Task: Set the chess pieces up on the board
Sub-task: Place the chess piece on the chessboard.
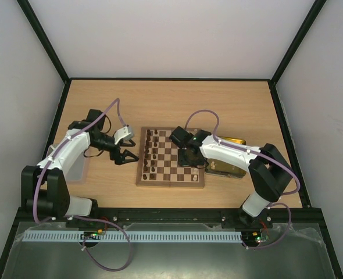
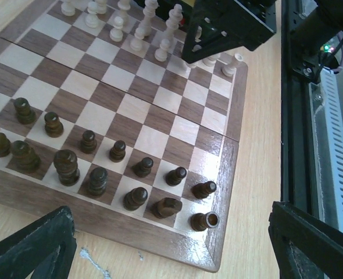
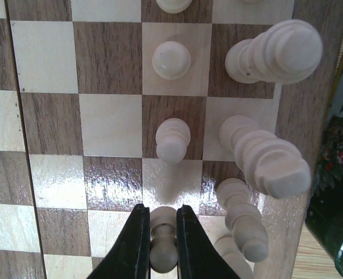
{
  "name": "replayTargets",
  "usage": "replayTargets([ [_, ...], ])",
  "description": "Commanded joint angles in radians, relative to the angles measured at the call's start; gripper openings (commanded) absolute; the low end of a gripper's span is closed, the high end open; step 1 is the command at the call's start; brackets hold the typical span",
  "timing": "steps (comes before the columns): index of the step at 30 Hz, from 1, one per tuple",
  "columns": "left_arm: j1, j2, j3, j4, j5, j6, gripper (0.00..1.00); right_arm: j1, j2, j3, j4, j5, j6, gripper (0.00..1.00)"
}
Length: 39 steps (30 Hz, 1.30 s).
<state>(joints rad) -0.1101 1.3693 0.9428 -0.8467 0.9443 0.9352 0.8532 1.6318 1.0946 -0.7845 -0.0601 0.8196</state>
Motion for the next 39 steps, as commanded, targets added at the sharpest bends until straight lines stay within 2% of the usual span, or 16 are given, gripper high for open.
replayTargets([
  [1, 0.004, 0.007, 0.017, -0.067, 0.054, 0.075, 0.9, 0.001, 0.019, -0.01, 0.015, 0.022, 0.004, 0.02],
  [39, 0.002, 0.026, 0.019, -0.039, 0.063, 0.047, 0.9, -0.036, 0.066, -0.001, 0.037, 0.02, -0.005, 0.05],
])
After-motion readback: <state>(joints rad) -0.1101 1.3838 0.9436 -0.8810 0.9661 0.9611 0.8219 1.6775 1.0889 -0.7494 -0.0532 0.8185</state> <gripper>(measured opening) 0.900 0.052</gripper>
